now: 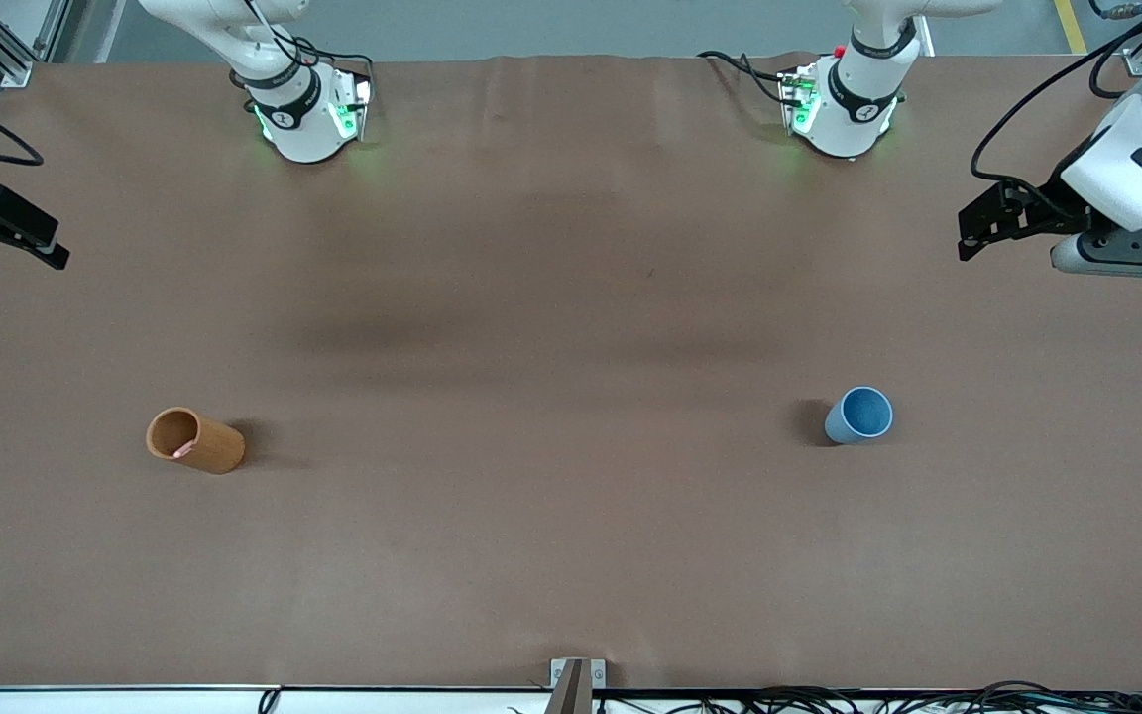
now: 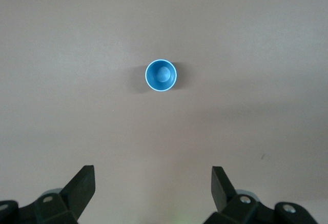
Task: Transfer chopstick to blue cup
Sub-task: 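Reach the left gripper down to the blue cup and grasp it, then carry the blue cup with the left gripper while the right gripper grasps the stick, then set the blue cup down, open the left gripper and withdraw it, then lift the pink stick out of the orange cup toward the blue cup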
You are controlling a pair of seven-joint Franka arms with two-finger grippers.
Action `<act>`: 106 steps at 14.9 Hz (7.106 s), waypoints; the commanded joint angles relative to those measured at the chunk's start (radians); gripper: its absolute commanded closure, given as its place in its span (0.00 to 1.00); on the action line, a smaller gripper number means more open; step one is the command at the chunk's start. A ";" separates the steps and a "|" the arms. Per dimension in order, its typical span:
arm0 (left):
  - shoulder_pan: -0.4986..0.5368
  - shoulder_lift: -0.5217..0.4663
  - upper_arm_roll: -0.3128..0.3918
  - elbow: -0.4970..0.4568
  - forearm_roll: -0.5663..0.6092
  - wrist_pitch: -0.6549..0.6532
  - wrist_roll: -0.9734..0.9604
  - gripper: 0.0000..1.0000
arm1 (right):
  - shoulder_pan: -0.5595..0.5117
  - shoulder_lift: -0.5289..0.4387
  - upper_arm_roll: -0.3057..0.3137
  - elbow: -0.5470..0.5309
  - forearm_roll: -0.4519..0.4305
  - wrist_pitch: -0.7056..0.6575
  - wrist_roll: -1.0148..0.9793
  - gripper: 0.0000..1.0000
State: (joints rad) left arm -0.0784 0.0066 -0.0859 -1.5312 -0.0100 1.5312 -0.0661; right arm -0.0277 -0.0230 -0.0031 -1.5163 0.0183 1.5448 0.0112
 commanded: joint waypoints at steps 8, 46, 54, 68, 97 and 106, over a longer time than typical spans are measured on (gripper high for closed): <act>0.000 0.016 -0.006 0.022 0.012 -0.014 0.003 0.00 | -0.011 -0.022 0.014 -0.013 -0.009 -0.002 -0.003 0.02; -0.044 0.498 -0.239 -0.046 0.074 0.533 -0.640 1.00 | 0.028 0.581 -0.005 0.225 -0.106 0.279 0.000 0.20; -0.331 0.673 -0.245 0.104 0.153 0.552 -1.115 1.00 | 0.034 0.572 -0.006 0.082 -0.116 0.390 0.007 0.43; -0.379 0.791 -0.244 0.141 0.282 0.656 -1.221 0.72 | 0.054 0.529 -0.008 0.031 -0.179 0.396 0.010 0.93; -0.040 -0.019 0.051 -0.018 0.015 -0.008 0.078 0.00 | 0.072 0.293 0.590 0.108 -0.242 0.419 0.649 1.00; -0.035 -0.016 0.051 -0.017 0.012 -0.006 0.062 0.00 | 0.173 0.590 0.787 0.289 -0.600 0.508 0.897 1.00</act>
State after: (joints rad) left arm -0.1165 0.0020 -0.0347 -1.5396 0.0109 1.5176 -0.0012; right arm 0.1350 0.5153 0.7630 -1.2751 -0.5332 2.0412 0.8911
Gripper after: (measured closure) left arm 0.000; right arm 0.903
